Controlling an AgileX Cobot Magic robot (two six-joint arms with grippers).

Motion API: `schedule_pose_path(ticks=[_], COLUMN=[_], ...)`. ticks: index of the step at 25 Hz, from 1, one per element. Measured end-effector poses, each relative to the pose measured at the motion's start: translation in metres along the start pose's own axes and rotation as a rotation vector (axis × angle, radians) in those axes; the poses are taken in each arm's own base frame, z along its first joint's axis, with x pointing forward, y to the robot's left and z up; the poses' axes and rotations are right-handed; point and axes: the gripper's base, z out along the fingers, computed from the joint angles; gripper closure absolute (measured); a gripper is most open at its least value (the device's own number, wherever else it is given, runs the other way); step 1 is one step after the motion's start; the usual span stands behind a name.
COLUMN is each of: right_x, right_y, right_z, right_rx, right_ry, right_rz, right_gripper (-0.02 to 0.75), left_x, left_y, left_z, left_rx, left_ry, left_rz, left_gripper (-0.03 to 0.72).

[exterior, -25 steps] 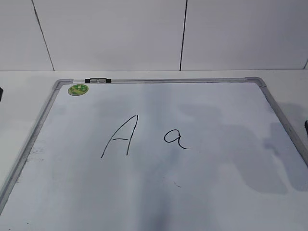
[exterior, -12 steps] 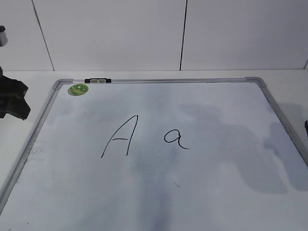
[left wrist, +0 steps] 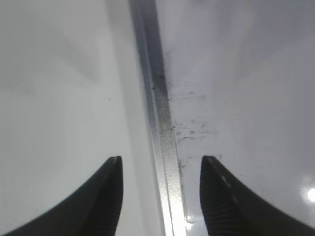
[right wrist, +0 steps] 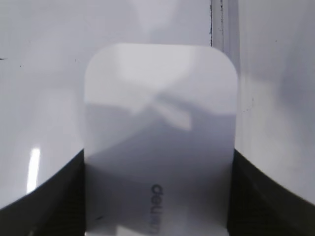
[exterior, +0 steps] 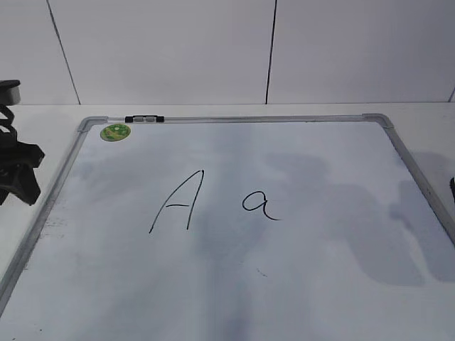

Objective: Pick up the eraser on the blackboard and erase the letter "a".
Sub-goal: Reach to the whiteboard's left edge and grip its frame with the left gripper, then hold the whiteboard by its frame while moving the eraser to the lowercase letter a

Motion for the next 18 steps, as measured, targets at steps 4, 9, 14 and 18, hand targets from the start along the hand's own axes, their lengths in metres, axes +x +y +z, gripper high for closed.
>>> schedule_pose_path(ticks=[4, 9, 14, 18], right_x=[0.000, 0.000, 0.000, 0.000], right_y=[0.000, 0.000, 0.000, 0.000], right_z=[0.000, 0.000, 0.000, 0.000], right_rx=[0.000, -0.001, -0.005, -0.005], right_ry=[0.000, 0.000, -0.001, -0.001], right_rz=[0.001, 0.002, 0.004, 0.004], right_gripper=[0.221, 0.221, 0.221, 0.221], left_x=[-0.001, -0.002, -0.002, -0.002], left_y=[0.004, 0.004, 0.005, 0.006], left_z=[0.008, 0.011, 0.019, 0.028], left_rx=[-0.002, 0.003, 0.002, 0.003], left_ry=[0.025, 0.025, 0.050, 0.074], left_rz=[-0.013, -0.017, -0.020, -0.024], left_gripper=[0.332, 0.352, 0.367, 0.369])
